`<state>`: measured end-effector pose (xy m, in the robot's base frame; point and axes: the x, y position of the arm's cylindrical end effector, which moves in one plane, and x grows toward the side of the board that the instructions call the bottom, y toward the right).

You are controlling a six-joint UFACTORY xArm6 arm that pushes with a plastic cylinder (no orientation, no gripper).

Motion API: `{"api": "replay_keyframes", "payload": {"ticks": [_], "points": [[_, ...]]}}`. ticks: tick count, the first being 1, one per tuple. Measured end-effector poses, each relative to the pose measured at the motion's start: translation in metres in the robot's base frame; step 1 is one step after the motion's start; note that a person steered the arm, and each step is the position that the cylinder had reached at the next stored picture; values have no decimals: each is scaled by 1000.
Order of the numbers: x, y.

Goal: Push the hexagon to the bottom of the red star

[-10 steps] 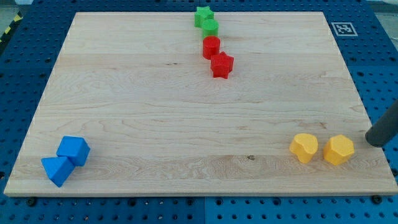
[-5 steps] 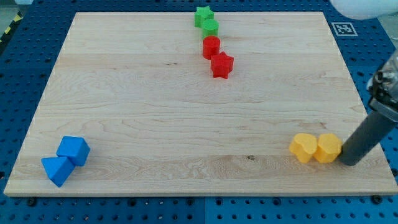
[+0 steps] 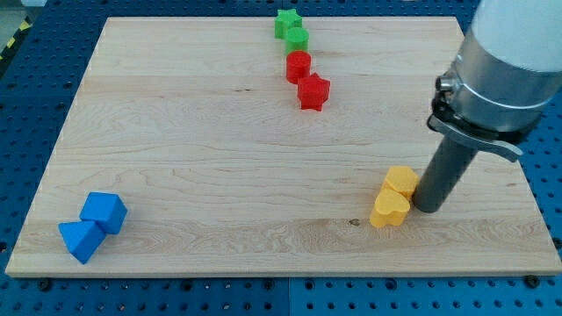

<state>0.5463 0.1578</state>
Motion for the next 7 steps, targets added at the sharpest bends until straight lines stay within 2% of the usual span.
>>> {"api": "replay_keyframes", "payload": {"ticks": [3, 6, 7], "points": [[-26, -71], [-74, -78], [-68, -81]]}}
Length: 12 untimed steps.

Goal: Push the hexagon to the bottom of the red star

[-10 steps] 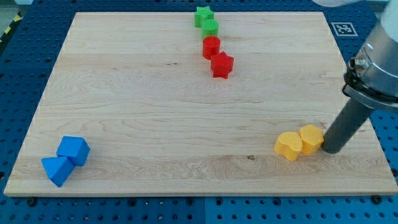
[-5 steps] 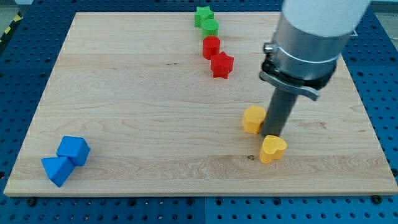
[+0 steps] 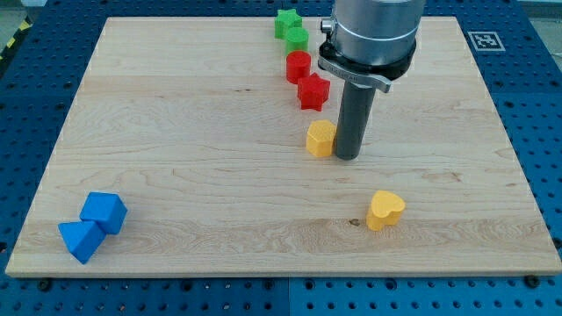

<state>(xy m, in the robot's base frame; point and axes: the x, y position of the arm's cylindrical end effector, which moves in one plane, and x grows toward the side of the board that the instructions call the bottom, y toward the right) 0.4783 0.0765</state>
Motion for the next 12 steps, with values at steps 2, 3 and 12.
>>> {"api": "replay_keyframes", "payload": {"ticks": [2, 3, 12], "points": [[4, -14], [4, -24], [0, -46]]}}
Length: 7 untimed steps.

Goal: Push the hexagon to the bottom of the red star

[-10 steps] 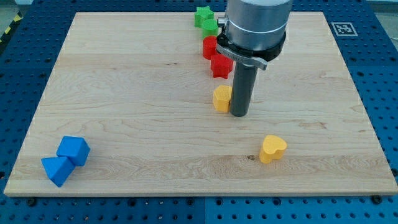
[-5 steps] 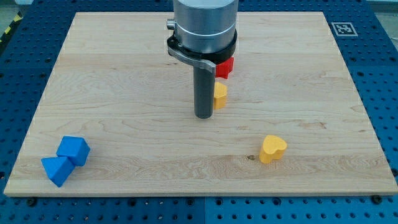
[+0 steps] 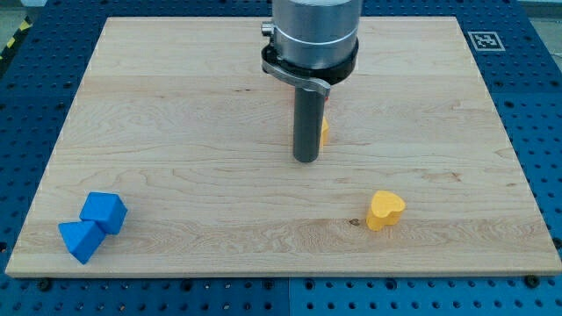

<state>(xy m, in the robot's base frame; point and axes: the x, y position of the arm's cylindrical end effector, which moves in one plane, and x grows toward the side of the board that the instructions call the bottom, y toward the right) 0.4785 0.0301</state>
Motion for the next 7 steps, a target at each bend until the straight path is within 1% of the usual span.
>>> {"api": "replay_keyframes", "payload": {"ticks": [2, 3, 4, 5, 7], "points": [[-3, 4], [-18, 4], [-23, 4], [-1, 4], [76, 9]]}}
